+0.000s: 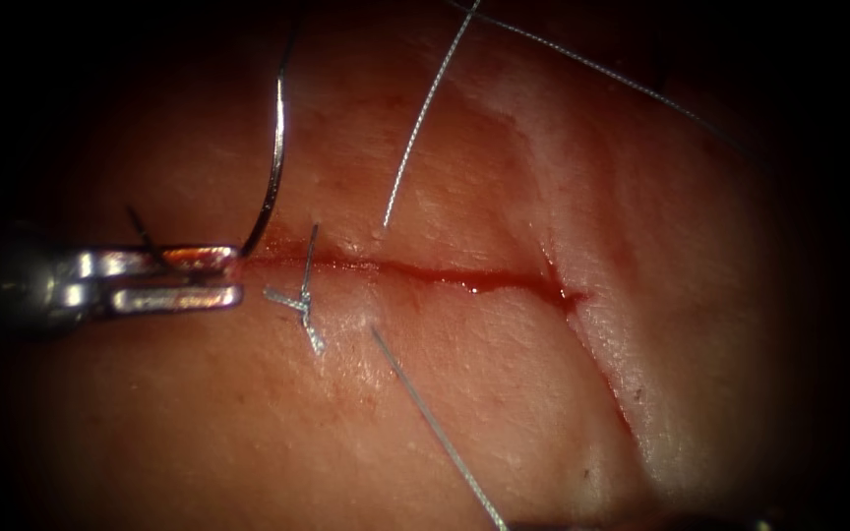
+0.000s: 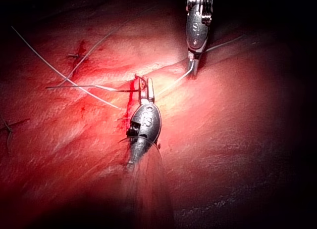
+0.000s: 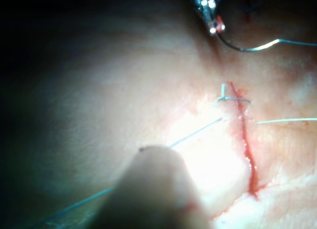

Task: Wound Closure

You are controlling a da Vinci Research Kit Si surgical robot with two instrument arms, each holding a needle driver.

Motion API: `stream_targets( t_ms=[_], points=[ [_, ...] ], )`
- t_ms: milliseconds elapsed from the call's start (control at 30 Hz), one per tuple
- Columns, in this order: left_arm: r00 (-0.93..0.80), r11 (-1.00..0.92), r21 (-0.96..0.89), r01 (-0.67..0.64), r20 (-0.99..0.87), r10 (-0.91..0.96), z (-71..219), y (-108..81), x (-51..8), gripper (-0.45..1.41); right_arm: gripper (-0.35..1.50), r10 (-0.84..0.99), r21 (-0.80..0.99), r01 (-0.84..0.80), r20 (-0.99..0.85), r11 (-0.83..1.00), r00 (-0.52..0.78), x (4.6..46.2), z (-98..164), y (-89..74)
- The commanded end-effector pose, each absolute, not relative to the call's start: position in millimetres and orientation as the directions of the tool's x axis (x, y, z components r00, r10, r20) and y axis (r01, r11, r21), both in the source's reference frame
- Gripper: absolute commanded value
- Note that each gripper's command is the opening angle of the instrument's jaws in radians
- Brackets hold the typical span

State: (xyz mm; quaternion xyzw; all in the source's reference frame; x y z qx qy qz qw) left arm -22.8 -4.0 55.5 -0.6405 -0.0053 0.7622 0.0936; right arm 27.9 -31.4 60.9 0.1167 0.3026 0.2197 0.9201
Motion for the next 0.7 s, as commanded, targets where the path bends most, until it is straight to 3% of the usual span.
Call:
stream_targets(
  t_ms=[33,300,500,700],
  points=[
    [-0.161,-0.983,-0.128,-0.135,-0.976,0.149,56.2,-4.2,-23.3,-0.45,1.31,0.496,0.307,-0.390,-0.518,0.868,0.697,28.8,61.4,-30.8],
    [-0.161,-0.982,-0.128,-0.136,-0.976,0.149,56.1,-4.2,-23.3,-0.45,1.33,0.580,0.305,-0.496,-0.499,0.813,0.644,32.6,61.6,-25.3],
    [-0.161,-0.982,-0.128,-0.136,-0.976,0.149,56.1,-4.2,-23.3,-0.45,1.33,0.576,0.300,-0.495,-0.499,0.815,0.647,36.6,63.6,-22.9],
    [-0.161,-0.982,-0.128,-0.136,-0.976,0.149,56.1,-4.3,-23.3,-0.45,1.30,0.551,0.275,-0.482,-0.500,0.832,0.668,37.8,66.4,-21.7]
  ],
)
